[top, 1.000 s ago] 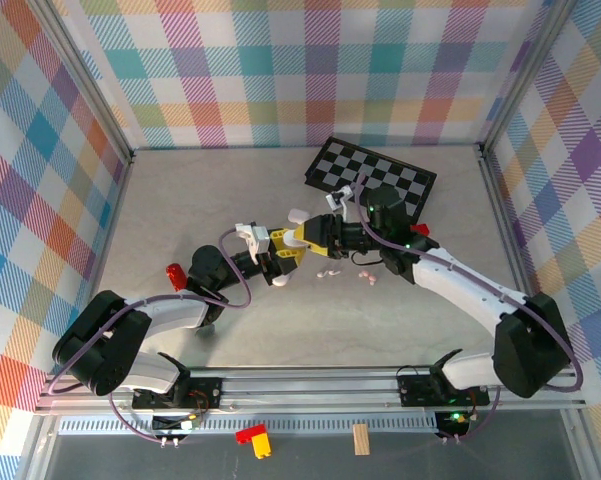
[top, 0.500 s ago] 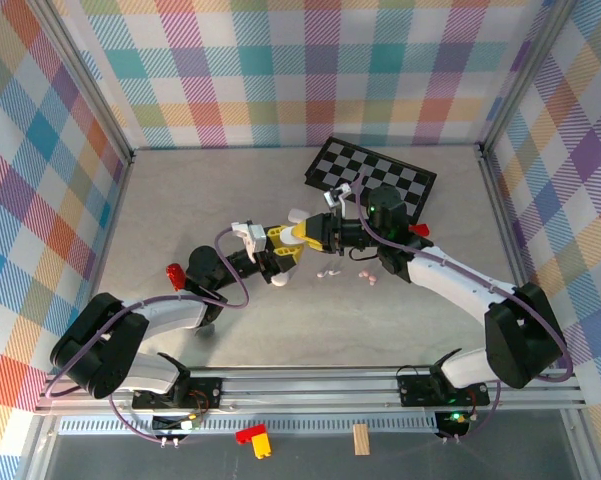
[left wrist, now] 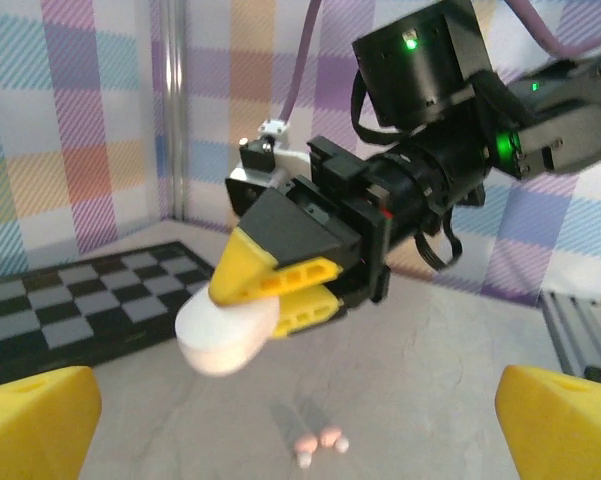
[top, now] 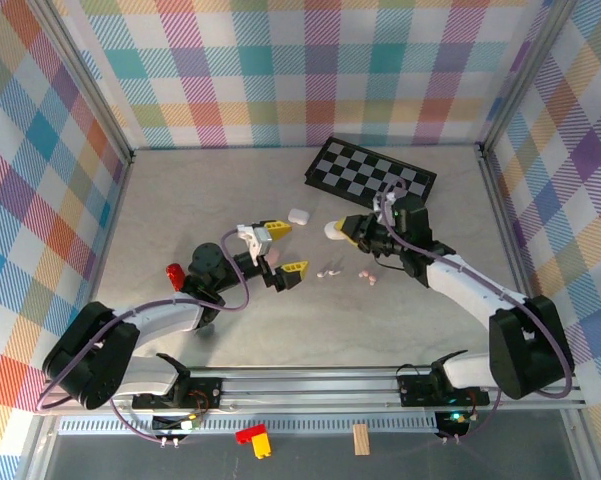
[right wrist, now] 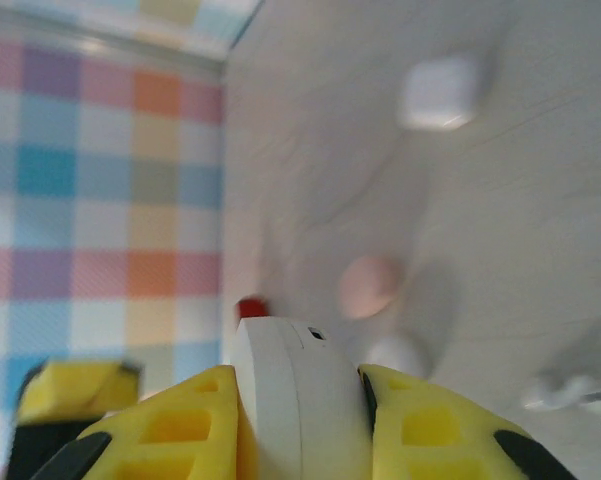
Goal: Insert the wireless bluetooth earbuds into the charging case
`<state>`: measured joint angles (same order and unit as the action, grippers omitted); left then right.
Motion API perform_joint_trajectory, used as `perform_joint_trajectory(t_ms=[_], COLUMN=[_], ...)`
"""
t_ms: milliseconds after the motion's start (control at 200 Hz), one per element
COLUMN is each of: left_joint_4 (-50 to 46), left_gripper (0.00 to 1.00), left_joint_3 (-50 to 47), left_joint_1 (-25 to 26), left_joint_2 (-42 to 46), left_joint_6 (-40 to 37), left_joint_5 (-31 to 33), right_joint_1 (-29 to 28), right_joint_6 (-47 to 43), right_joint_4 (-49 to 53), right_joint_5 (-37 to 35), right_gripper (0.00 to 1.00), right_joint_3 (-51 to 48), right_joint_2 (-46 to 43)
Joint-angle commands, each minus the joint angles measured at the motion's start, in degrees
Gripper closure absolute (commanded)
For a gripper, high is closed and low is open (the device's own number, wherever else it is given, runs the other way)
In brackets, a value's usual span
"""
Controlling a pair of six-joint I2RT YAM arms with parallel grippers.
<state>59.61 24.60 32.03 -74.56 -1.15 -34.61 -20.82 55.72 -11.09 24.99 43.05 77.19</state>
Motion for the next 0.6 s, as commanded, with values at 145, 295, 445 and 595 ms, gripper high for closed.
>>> perform_joint_trajectory(t_ms=[145,295,445,595], left_joint_4=[-13.11,-17.02,-20.72,-24.48], left_gripper=[0.0,0.0,0.0,0.0], left_joint_3=[2.88,3.57,3.42,3.35], left_joint_1=[2.5,3.12,3.21,3.21], left_joint_2=[1.36,2.34,4.28,6.41], left_joint_6=[-7.19,-8.4,-9.92,-9.52], left_joint_5=[2.4,2.97,4.22,6.89], right_joint_1=[2.84,3.09,3.68,3.79], right_joint_6=[-7.7,-9.45,-10.47,-10.57], right_joint_4=[1.27,-1.73,-3.33,-3.62], right_joint_5=[-13.79,-13.86,-11.97,-12.16], right_gripper=[0.85,0.84,0.82,0.76], right_joint_3=[3.16,6.07,8.61,9.73], right_joint_2=[11.44,19.76,26.04,29.75])
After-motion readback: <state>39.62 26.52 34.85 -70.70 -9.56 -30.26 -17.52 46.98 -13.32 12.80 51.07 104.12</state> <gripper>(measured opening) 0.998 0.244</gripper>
